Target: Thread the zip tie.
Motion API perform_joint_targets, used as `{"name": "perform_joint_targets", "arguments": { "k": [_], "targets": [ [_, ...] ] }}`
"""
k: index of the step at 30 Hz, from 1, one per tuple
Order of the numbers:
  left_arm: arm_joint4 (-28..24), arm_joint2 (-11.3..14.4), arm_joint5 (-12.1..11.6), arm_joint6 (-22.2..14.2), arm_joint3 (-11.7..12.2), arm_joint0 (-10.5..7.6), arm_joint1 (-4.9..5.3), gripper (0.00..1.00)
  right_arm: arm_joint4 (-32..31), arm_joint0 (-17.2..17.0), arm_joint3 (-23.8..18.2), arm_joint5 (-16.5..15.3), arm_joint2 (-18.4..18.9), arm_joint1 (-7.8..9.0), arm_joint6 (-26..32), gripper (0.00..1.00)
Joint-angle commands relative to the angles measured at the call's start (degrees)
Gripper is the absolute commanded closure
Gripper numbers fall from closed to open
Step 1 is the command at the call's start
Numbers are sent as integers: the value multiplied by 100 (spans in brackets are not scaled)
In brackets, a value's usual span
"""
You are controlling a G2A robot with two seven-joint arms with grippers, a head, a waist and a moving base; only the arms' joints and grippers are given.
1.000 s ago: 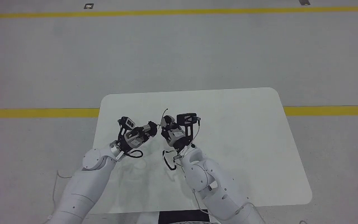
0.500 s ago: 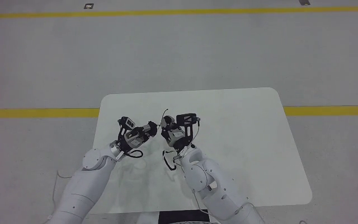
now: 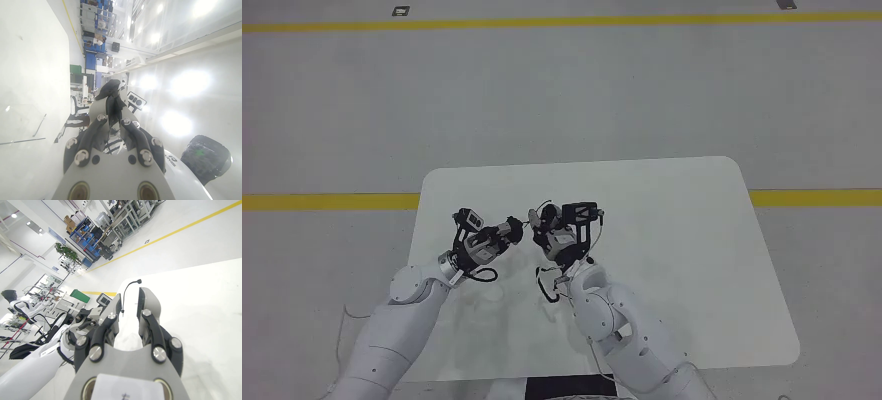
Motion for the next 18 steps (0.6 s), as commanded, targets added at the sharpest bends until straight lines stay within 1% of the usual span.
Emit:
{"name": "perform_joint_targets", "arguments": {
  "k": [1, 6, 9, 11, 14, 15, 16, 18],
  "targets": [
    [0, 0, 0, 0, 0, 0, 0, 100, -53, -10, -25, -9, 43, 9, -57, 0],
    [0, 0, 0, 0, 0, 0, 0, 100, -137, -83, -85, -125, 174, 41, -189, 0],
    [0, 0, 0, 0, 0, 0, 0, 100, -297, -136, -92, -234, 293, 79, -263, 0],
    [0, 0, 0, 0, 0, 0, 0, 100, -384, -160, -94, -240, 376, 97, -328, 0],
    [0, 0, 0, 0, 0, 0, 0, 100, -384, -160, -94, -240, 376, 97, -328, 0],
    [-31, 14, 58, 90, -20, 6, -5, 100, -384, -160, -94, -240, 376, 97, -328, 0],
    [-215, 28, 171, 128, -50, 25, -15, 100, -384, -160, -94, -240, 376, 97, -328, 0],
    [-632, 3, 349, 49, -51, 41, -26, 100, -384, -160, -94, -240, 376, 97, -328, 0]
  ]
}}
